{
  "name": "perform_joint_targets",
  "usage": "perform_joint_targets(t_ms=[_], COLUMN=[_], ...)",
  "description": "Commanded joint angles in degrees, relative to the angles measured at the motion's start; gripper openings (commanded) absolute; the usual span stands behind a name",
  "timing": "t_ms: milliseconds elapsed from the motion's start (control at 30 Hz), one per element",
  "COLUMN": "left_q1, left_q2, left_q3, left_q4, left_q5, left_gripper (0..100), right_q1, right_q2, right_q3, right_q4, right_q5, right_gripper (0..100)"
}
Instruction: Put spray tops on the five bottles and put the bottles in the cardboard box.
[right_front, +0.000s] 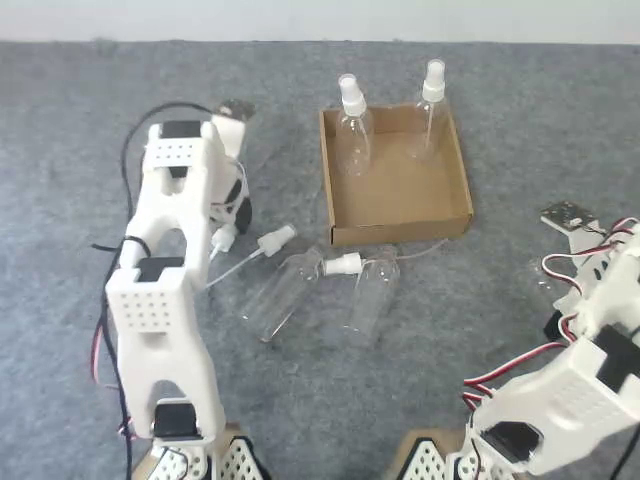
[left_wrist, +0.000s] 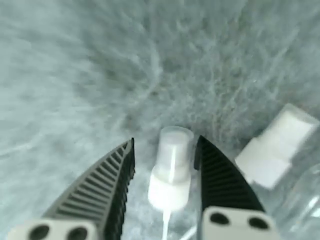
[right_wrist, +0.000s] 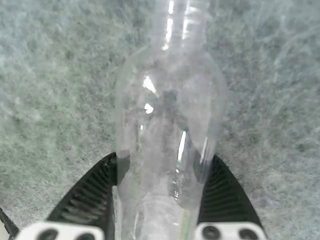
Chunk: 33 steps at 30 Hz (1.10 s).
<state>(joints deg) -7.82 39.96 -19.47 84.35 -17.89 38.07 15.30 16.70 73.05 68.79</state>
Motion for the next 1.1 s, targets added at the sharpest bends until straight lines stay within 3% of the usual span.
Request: perform_joint_targets(t_ms=[0, 133, 400, 633, 967, 1067], left_q1=[0.44, -1.05, -1.41, 4.22, 8.0, 8.09], left_q2=[2.99, 1.41, -20.13, -35.08, -54.86, -59.69], left_q3=[-2.42, -2.51, -2.33, 4.53, 33.63, 42.42], left_q4=[-1.76, -2.64, 5.98, 10.29, -4.84, -10.55], left_q5=[-0.97, 0.88, 5.8, 11.16, 14.51, 14.59], left_gripper=[11, 1, 1, 1, 1, 1], right_q1=[0.57, 0.66, 0.48, 0.4, -1.63, -5.14], right_q2=[-0.22, -0.22, -0.75, -0.84, -0.92, -1.27], right_q3=[0.62, 0.62, 0.26, 0.09, -5.98, -8.62], right_q4=[-0.04, -0.04, -0.04, -0.66, 1.27, 2.68], right_q5=[1.05, 1.05, 0.7, -1.58, -2.11, -5.8], right_gripper=[6.1, 6.1, 8.0, 25.8, 30.7, 30.8])
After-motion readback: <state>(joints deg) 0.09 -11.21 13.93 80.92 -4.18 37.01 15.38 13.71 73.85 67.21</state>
